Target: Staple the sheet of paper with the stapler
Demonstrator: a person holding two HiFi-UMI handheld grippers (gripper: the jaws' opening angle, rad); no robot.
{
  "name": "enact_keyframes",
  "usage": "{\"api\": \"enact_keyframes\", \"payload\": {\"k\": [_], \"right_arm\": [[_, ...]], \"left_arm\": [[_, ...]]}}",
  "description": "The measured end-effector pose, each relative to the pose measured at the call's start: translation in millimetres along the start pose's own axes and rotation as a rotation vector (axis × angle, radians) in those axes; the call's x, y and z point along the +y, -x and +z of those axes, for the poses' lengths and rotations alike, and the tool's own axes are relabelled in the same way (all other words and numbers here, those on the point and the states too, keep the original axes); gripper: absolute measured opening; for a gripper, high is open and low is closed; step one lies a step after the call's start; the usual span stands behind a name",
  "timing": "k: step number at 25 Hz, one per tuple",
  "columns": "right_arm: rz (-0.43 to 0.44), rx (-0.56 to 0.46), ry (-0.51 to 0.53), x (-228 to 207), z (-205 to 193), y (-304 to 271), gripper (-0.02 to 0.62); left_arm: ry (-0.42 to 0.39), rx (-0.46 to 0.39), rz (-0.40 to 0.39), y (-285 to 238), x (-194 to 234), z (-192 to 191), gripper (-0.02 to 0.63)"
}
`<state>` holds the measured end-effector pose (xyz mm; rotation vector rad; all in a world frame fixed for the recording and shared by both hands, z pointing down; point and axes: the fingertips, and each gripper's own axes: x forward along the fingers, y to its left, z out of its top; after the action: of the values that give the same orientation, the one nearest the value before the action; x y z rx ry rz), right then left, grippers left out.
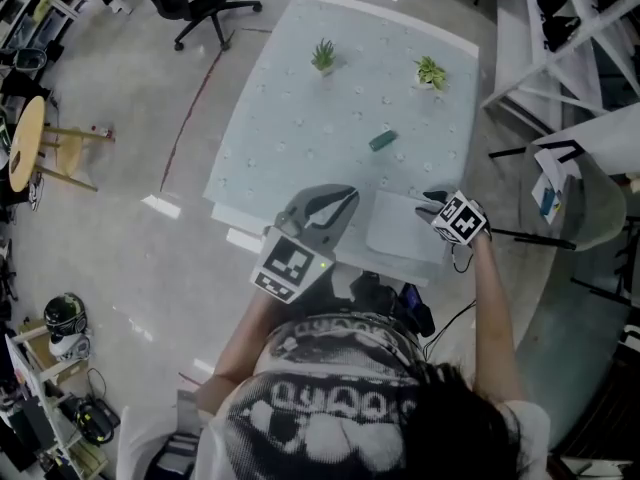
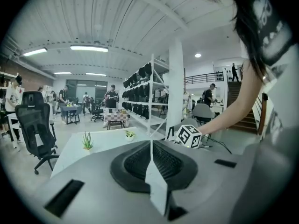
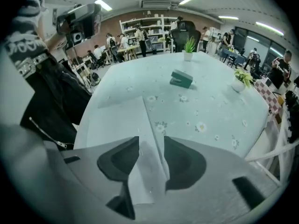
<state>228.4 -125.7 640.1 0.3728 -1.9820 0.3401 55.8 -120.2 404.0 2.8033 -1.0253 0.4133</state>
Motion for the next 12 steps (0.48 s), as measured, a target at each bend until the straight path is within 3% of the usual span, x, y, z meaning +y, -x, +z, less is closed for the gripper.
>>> {"api": "enact_keyframes", "payload": {"k": [4, 12], "right_arm": [[0.007, 0.104, 0.040, 4, -8, -5, 0.163], [-0.031, 0.120, 0.025, 8, -5, -4, 0.109]], "left_arm": [[0.006, 0.003, -0.038, -4, 13, -4, 0.012], [-0.001, 0.000, -0.082, -12, 31, -2, 0.012]]}}
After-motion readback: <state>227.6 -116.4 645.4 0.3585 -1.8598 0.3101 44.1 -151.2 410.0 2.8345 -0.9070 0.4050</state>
